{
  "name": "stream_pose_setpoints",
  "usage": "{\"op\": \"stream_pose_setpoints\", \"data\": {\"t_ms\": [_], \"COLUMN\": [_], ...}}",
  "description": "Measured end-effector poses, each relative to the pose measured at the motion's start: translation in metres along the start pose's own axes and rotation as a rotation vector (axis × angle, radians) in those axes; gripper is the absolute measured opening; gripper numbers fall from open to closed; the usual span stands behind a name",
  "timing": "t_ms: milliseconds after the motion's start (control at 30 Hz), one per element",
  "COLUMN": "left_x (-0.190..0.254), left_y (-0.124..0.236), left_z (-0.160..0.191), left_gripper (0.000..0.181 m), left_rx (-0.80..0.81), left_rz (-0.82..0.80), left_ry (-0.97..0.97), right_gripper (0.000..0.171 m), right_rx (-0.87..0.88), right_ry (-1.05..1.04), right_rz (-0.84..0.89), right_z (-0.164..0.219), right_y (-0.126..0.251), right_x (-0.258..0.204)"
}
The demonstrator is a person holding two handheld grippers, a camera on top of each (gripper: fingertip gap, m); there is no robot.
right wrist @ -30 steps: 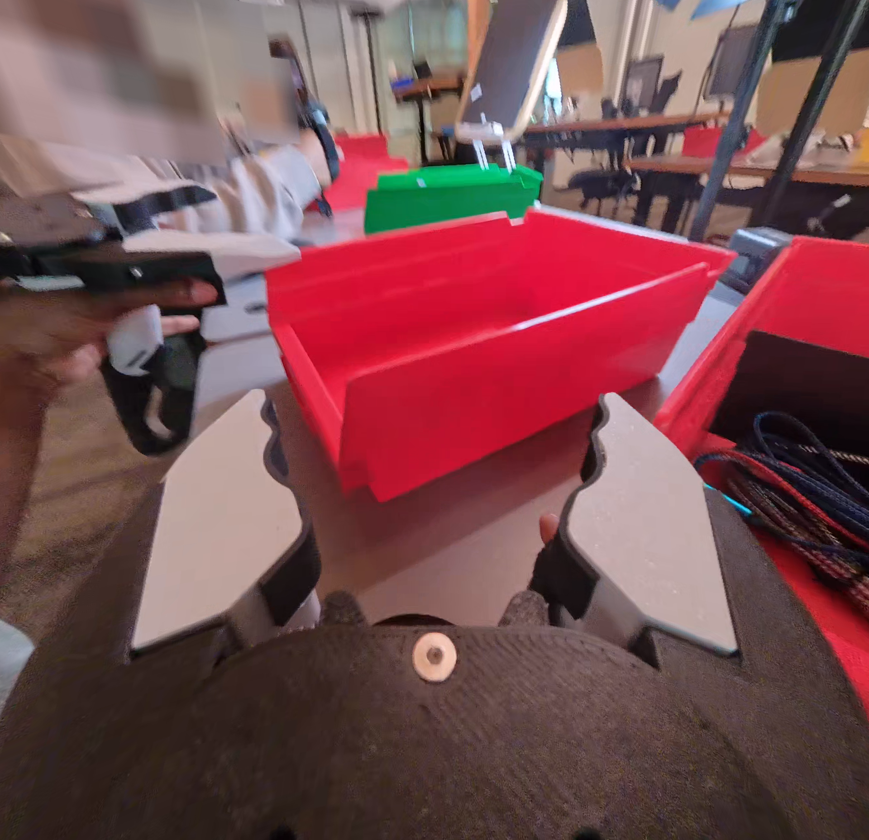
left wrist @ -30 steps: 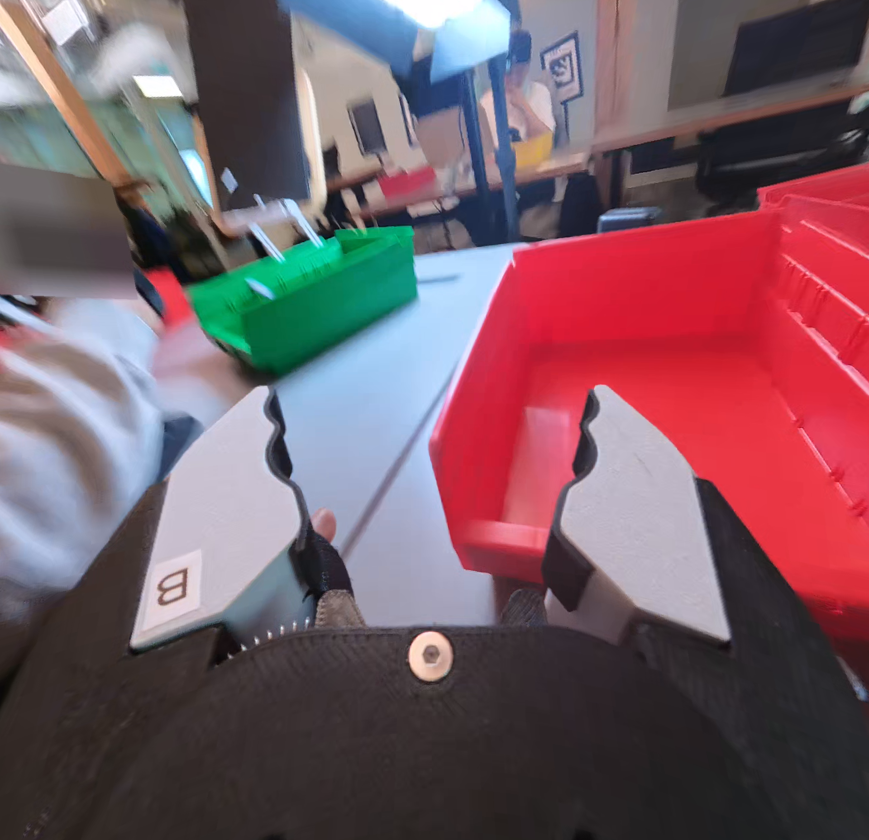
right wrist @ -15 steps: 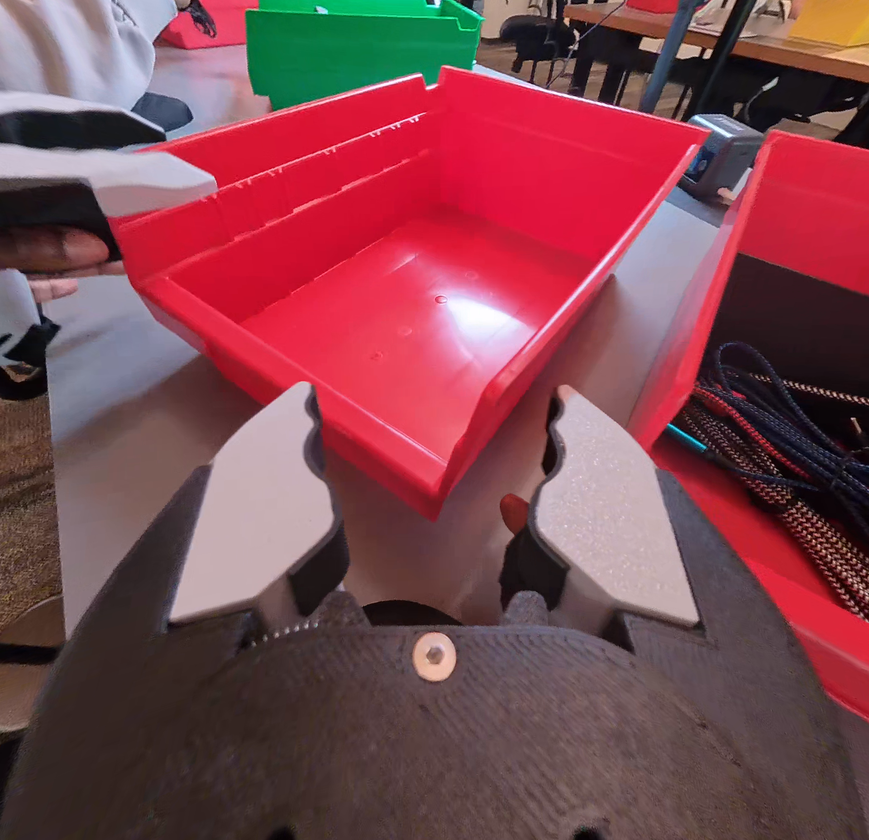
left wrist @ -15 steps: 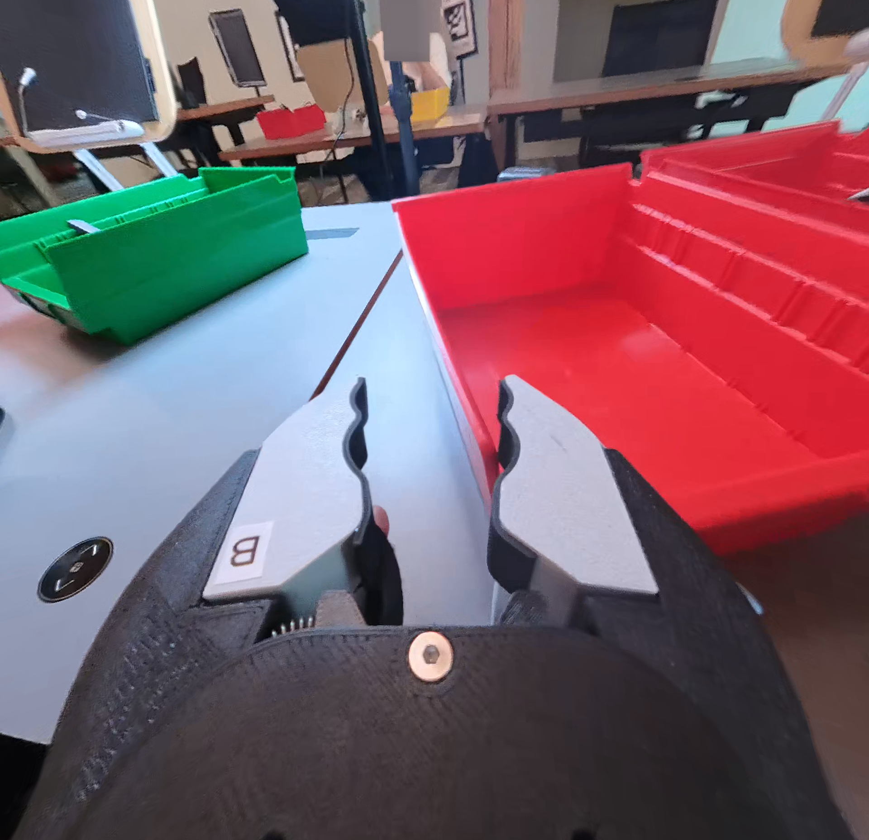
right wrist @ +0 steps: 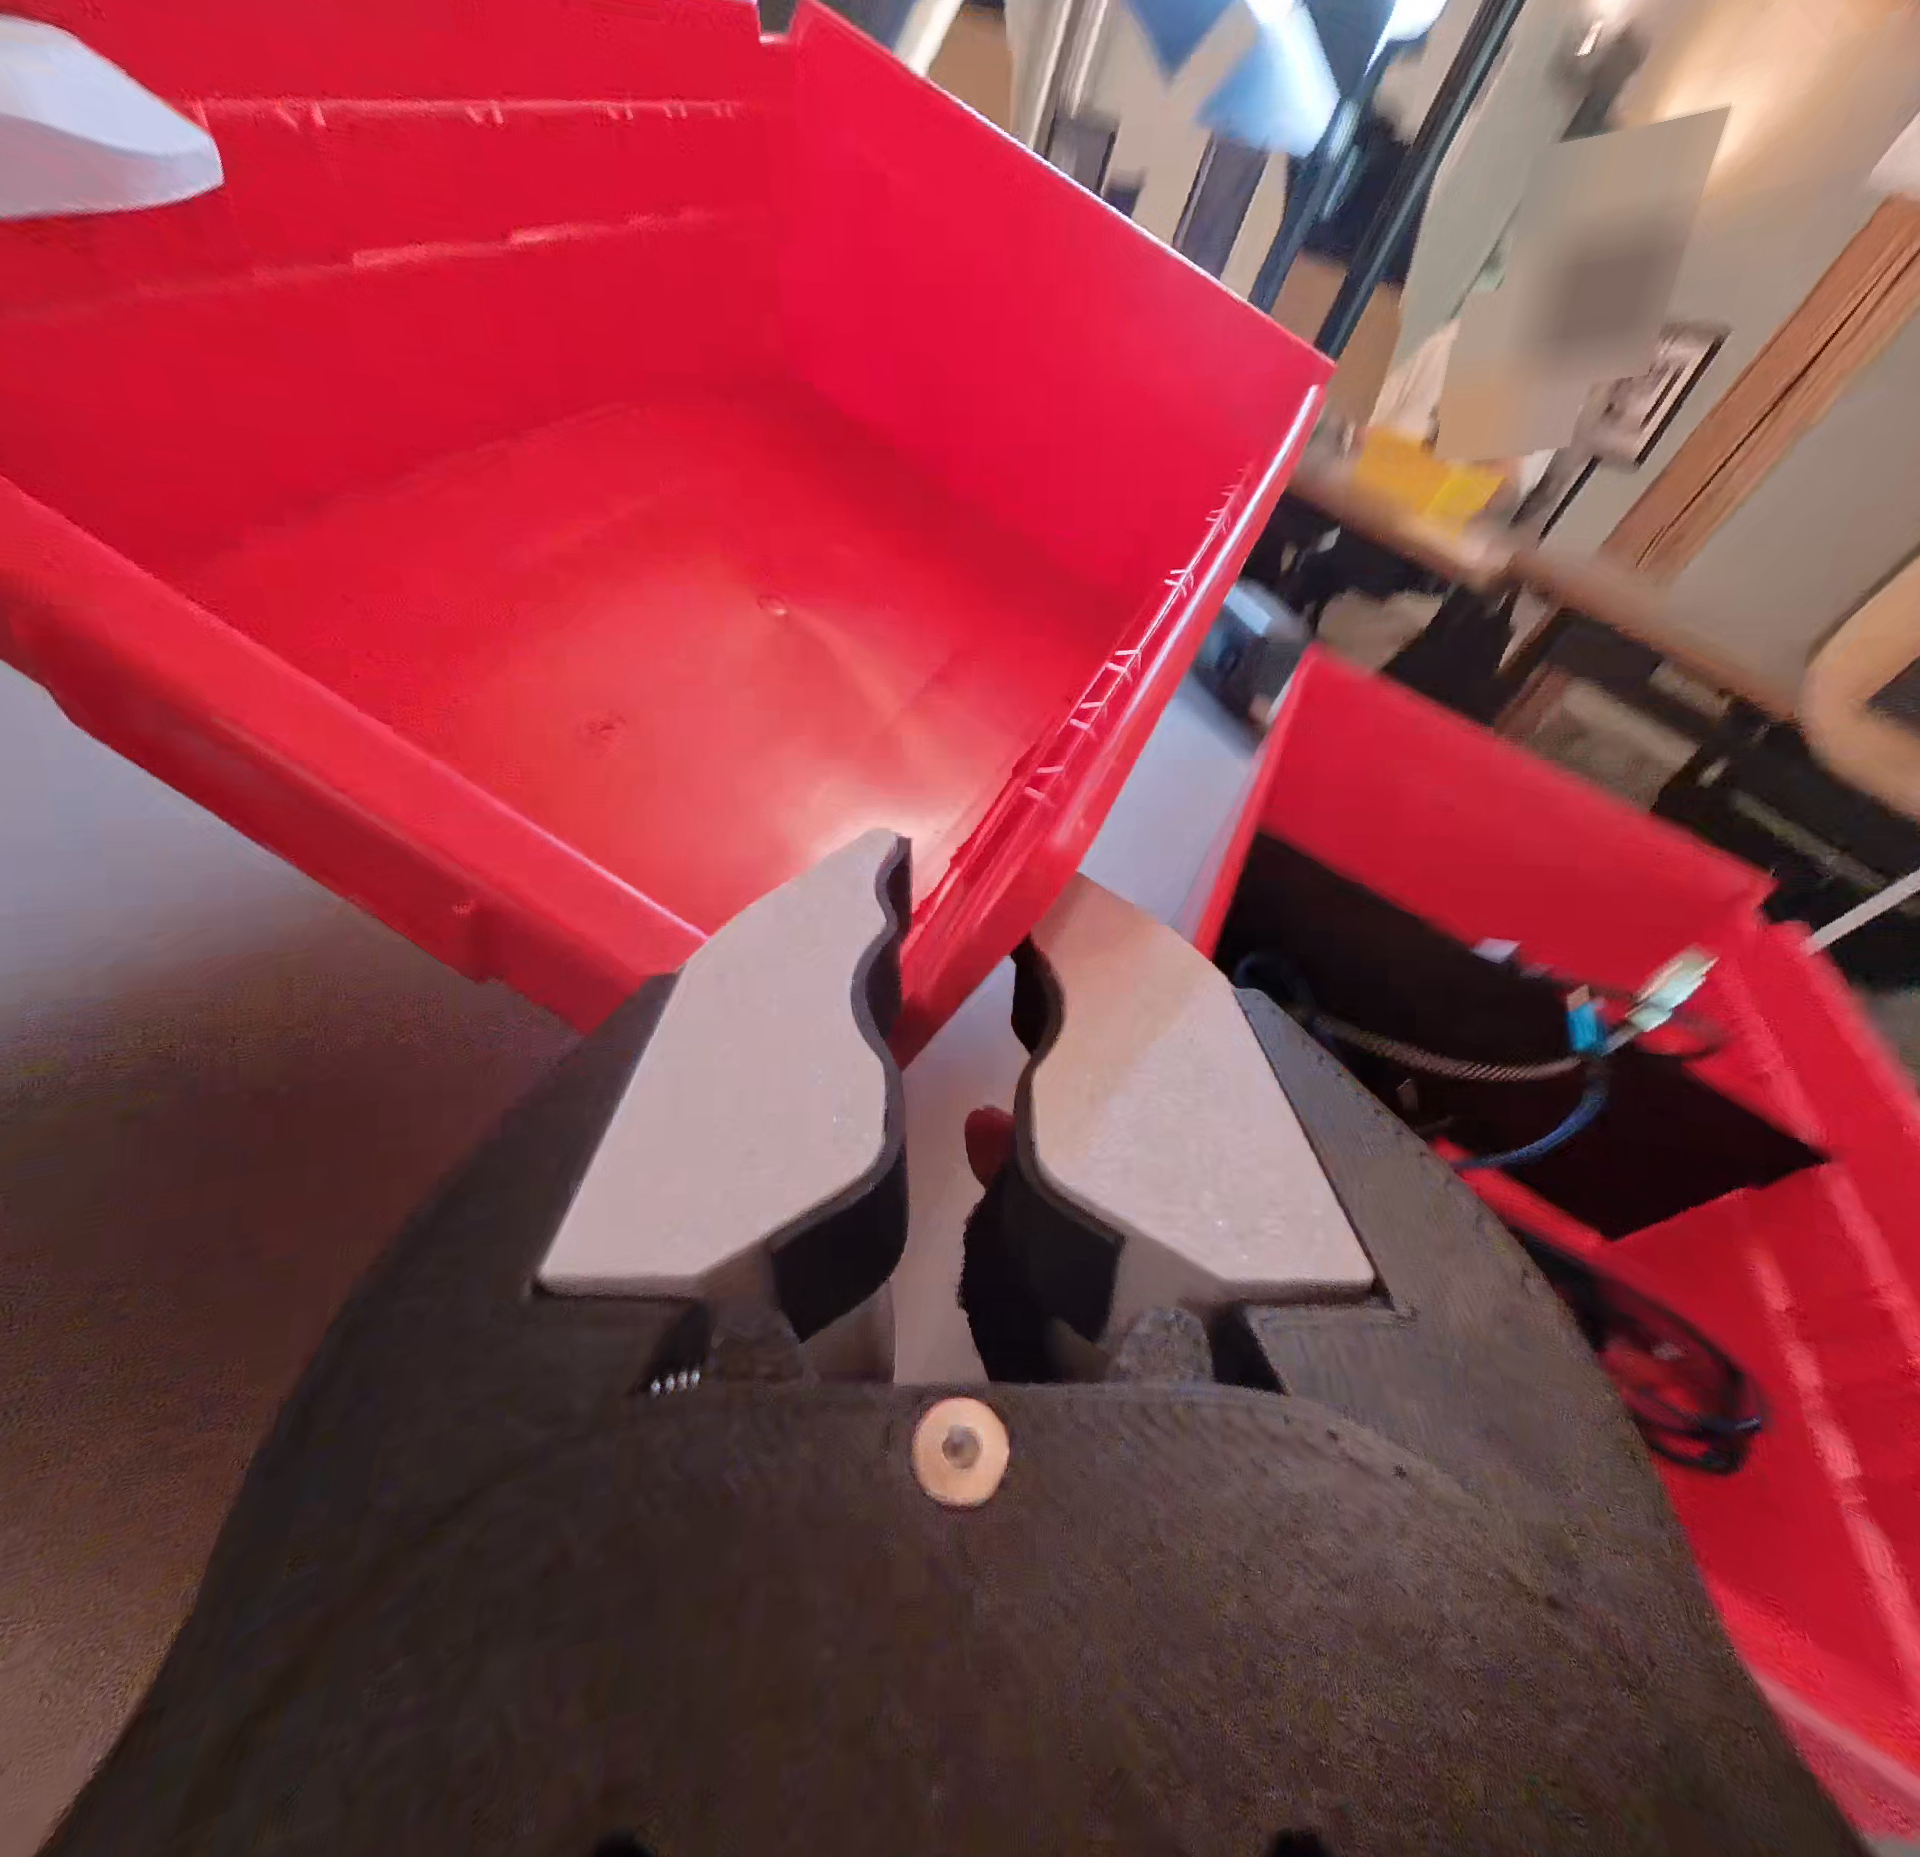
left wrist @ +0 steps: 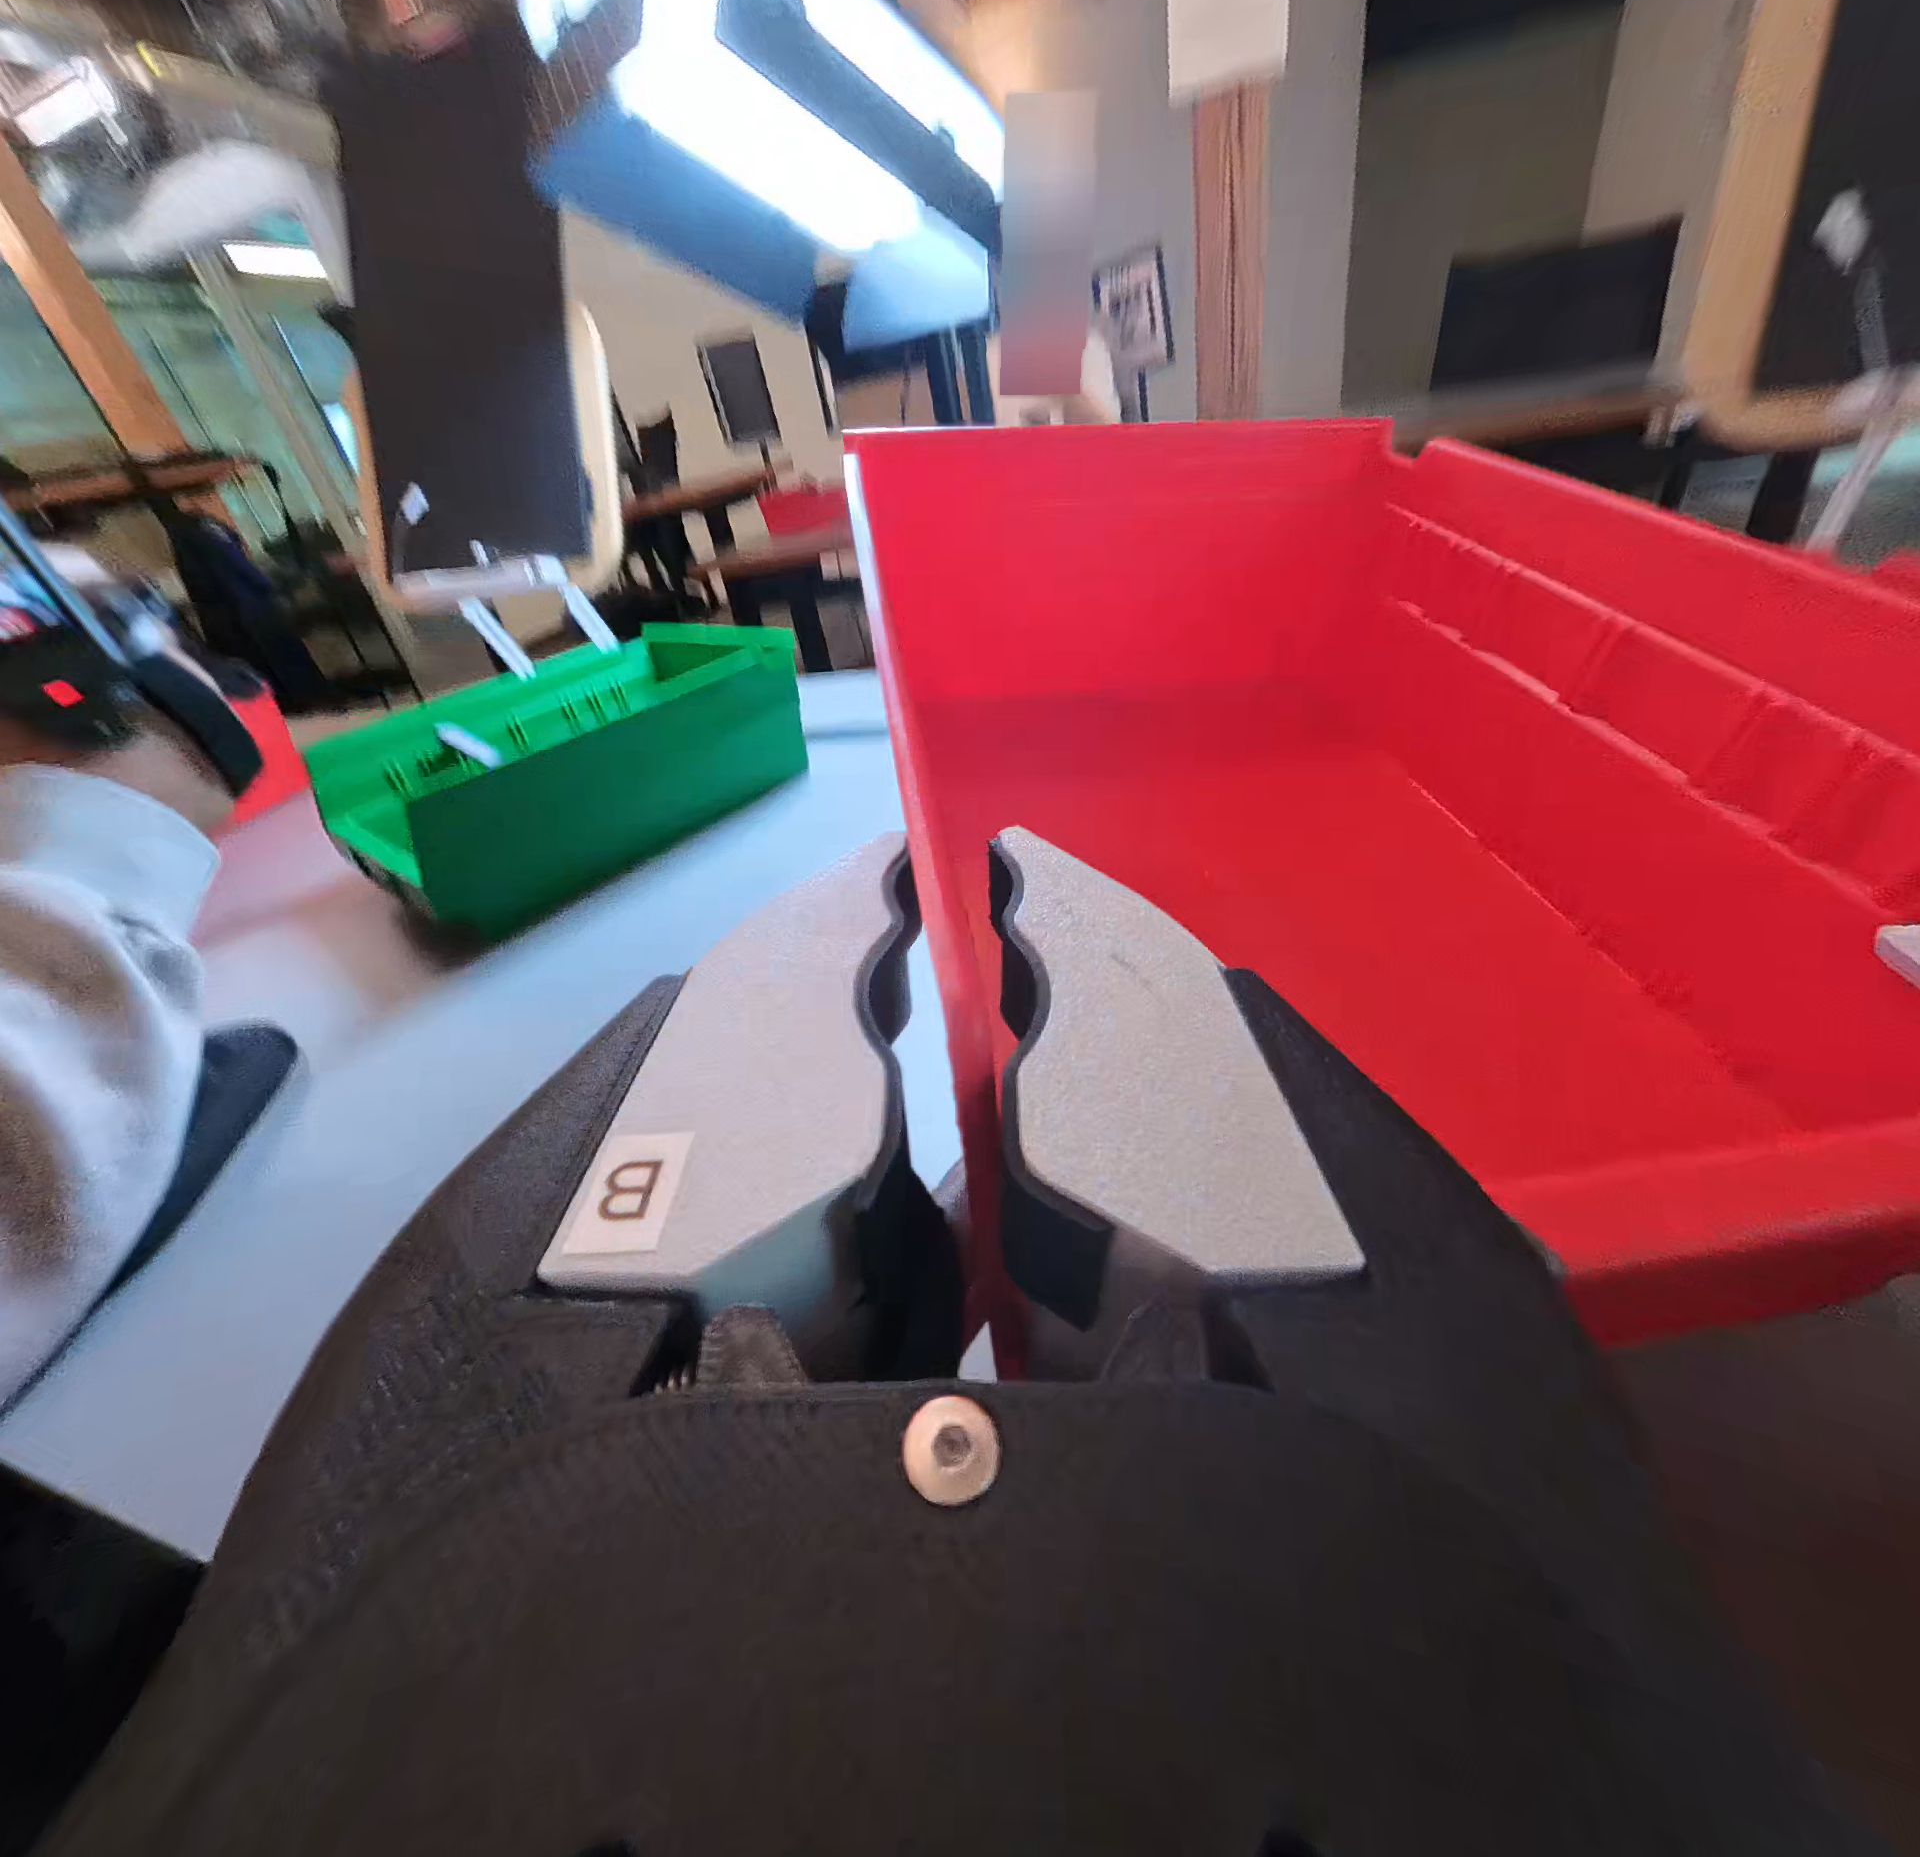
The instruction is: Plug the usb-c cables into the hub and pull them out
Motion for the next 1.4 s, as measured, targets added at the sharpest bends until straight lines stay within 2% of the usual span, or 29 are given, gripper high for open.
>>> {"op": "stream_pose_setpoints", "data": {"t_ms": [167,333,467,600,733,867,1100,1200,1300,1400], "left_x": [0.031,0.111,0.198,0.288,0.370,0.424,0.451,0.451,0.433,0.398], "left_y": [0.032,0.039,0.039,0.041,0.041,0.040,0.037,0.034,0.030,0.029], "left_z": [-0.053,-0.078,-0.080,-0.077,-0.065,-0.046,-0.026,-0.021,-0.026,-0.039], "left_gripper": [0.021,0.025,0.025,0.028,0.031,0.034,0.038,0.047,0.057,0.068], "left_rx": [0.335,0.453,0.403,0.318,0.189,0.046,-0.096,-0.213,-0.181,-0.061], "left_rz": [0.067,0.297,0.507,0.716,0.876,1.012,1.074,1.159,1.155,1.101], "left_ry": [0.057,0.158,0.215,0.233,0.191,0.115,0.085,0.133,0.175,0.091], "right_gripper": [0.014,0.010,0.008,0.006,0.005,0.005,0.005,0.006,0.010,0.038], "right_rx": [0.203,0.205,0.132,0.035,-0.109,-0.209,-0.261,-0.286,-0.235,-0.167], "right_ry": [0.178,0.226,0.199,0.103,0.013,-0.067,-0.139,-0.238,-0.218,-0.161], "right_rz": [0.198,0.453,0.657,0.790,0.883,0.911,0.894,0.885,0.931,0.962], "right_z": [-0.047,-0.033,0.004,0.048,0.098,0.140,0.169,0.181,0.173,0.159], "right_y": [0.060,0.133,0.200,0.261,0.302,0.328,0.335,0.333,0.339,0.356], "right_x": [0.035,0.088,0.126,0.163,0.198,0.218,0.229,0.232,0.234,0.237]}}
Point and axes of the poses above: each gripper's, where its closed fingertips meet, y back along the fingers, z out of its underside, x = y × z across the jaws, the point moved 8 cm from there along y, back along the fingers, and after that the axes turned 4 degrees about -z, right-handed, at the moved point
